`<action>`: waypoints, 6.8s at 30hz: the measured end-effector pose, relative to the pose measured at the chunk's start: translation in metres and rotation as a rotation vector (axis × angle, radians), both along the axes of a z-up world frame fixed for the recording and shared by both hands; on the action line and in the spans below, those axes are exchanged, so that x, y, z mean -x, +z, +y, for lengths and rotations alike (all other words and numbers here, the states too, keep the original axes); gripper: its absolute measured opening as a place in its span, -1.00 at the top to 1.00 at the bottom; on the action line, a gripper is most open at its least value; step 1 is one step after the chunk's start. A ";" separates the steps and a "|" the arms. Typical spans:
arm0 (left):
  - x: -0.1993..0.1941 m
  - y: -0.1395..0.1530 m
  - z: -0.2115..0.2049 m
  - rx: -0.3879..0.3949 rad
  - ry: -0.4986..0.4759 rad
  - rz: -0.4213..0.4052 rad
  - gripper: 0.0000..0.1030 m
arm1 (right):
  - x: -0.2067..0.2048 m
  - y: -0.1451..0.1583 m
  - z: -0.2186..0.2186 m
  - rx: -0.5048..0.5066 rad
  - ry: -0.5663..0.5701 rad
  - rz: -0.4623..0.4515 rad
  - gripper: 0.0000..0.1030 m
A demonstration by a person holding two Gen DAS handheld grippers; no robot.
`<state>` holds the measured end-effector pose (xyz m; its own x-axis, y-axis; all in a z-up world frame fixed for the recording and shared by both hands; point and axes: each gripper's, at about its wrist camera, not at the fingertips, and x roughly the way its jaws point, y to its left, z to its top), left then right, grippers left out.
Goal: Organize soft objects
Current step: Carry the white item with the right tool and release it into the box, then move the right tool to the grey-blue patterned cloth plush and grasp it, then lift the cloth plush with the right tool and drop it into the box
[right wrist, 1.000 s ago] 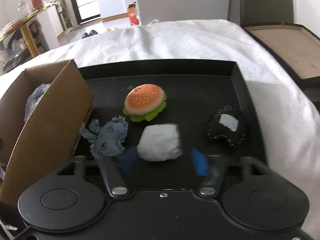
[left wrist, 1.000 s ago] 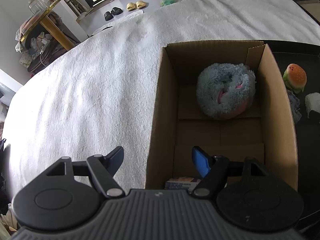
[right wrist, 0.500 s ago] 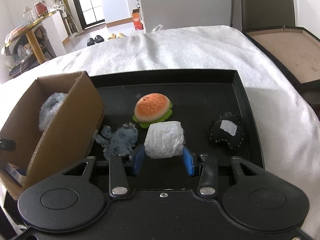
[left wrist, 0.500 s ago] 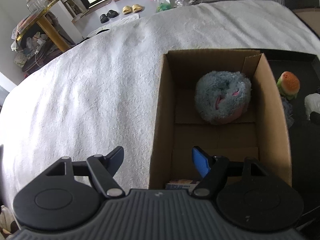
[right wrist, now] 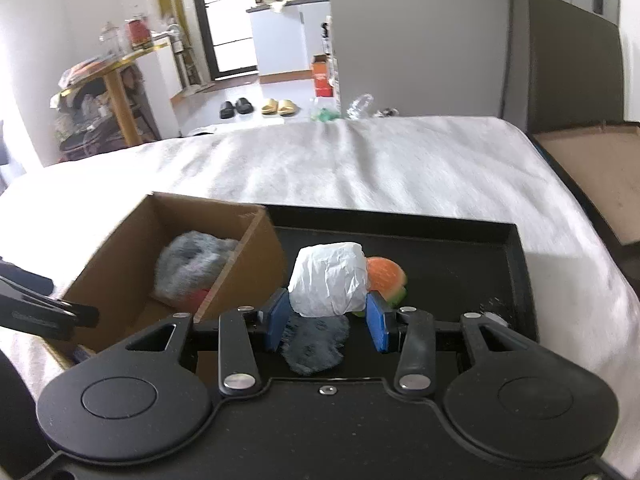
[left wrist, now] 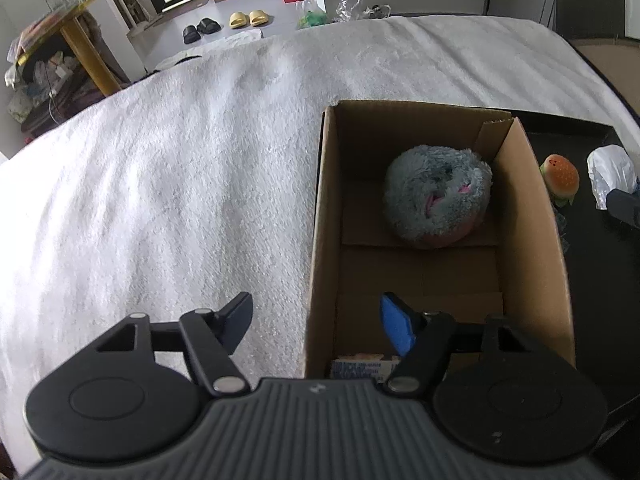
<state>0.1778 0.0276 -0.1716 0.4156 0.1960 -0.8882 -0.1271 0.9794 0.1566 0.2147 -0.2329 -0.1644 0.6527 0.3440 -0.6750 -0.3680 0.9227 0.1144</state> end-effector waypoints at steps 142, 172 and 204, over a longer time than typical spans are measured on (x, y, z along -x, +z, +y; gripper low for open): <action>-0.022 -0.016 -0.031 -0.176 -0.028 0.143 -0.16 | -0.040 -0.084 -0.009 -0.150 -0.097 0.302 0.52; -0.003 0.006 -0.018 -0.083 -0.008 0.071 -0.16 | -0.006 -0.007 -0.024 -0.158 -0.061 0.164 0.98; 0.017 0.002 0.022 0.170 -0.006 -0.043 -0.08 | 0.026 0.051 0.060 -0.035 0.088 0.058 0.98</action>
